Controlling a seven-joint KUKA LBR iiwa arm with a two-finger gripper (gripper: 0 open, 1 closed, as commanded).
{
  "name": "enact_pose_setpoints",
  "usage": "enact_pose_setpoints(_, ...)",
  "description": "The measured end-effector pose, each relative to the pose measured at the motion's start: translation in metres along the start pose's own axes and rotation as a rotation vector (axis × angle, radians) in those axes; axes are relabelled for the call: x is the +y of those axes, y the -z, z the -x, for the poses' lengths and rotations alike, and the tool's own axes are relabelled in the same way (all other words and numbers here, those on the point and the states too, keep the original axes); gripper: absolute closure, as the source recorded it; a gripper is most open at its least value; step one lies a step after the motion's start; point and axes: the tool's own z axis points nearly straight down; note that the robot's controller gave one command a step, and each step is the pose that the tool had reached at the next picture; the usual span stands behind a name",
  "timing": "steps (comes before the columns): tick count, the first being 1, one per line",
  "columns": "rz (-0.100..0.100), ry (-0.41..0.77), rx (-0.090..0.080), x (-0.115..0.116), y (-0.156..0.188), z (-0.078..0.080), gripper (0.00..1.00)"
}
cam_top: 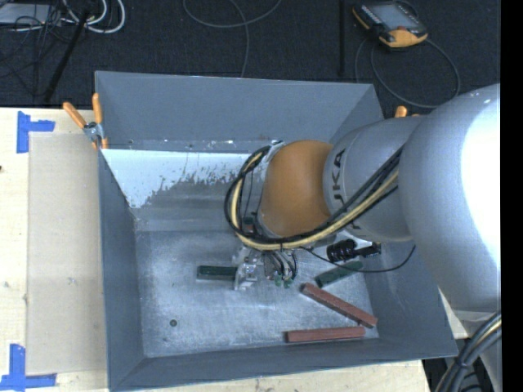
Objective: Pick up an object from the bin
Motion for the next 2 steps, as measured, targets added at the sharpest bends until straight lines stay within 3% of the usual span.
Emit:
enact_pose_setpoints(1,0.0,0.0,0.0,0.0,0.0,0.0,1.0)
enact_pose_setpoints(2,-0.002,0.011,0.007,0.006,0.163,0.026,1.0)
